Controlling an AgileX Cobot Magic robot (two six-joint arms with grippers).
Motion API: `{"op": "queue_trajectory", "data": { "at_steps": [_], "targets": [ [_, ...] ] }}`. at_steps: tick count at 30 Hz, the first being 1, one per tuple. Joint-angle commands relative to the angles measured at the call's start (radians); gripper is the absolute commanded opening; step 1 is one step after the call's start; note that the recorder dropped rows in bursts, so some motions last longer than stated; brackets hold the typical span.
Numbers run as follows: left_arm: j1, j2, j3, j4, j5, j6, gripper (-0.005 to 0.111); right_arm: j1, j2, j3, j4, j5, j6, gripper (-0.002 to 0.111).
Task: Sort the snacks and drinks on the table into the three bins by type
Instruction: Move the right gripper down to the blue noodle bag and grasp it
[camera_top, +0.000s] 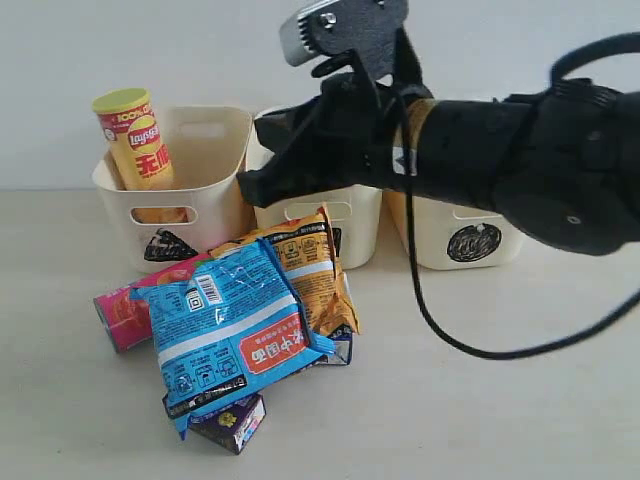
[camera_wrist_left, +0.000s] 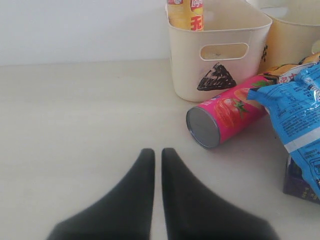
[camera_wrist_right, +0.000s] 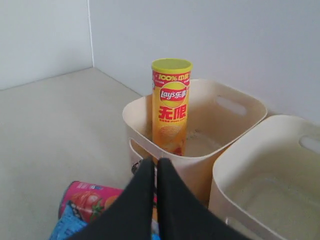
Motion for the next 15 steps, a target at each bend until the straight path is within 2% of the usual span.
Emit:
{"op": "queue_trajectory", "data": {
  "at_steps": [1,11,15],
  "targets": [
    [0.002,-0.003,-0.003,-0.002,-0.014,-0.008,0.004,-0.007,-0.093,0.112,0.048,-0.014,0.041,0.000],
    [0.002,-0.003,-0.003,-0.002,-0.014,-0.008,0.004,-0.007,-0.071,0.255,0.041,-0.007,0.211,0.000],
    [0.002,-0.003,-0.003,-0.002,-0.014,-0.008,0.004,0.015,0.006,0.257,-0.035,-0.023,0.312,0.000]
  ]
}}
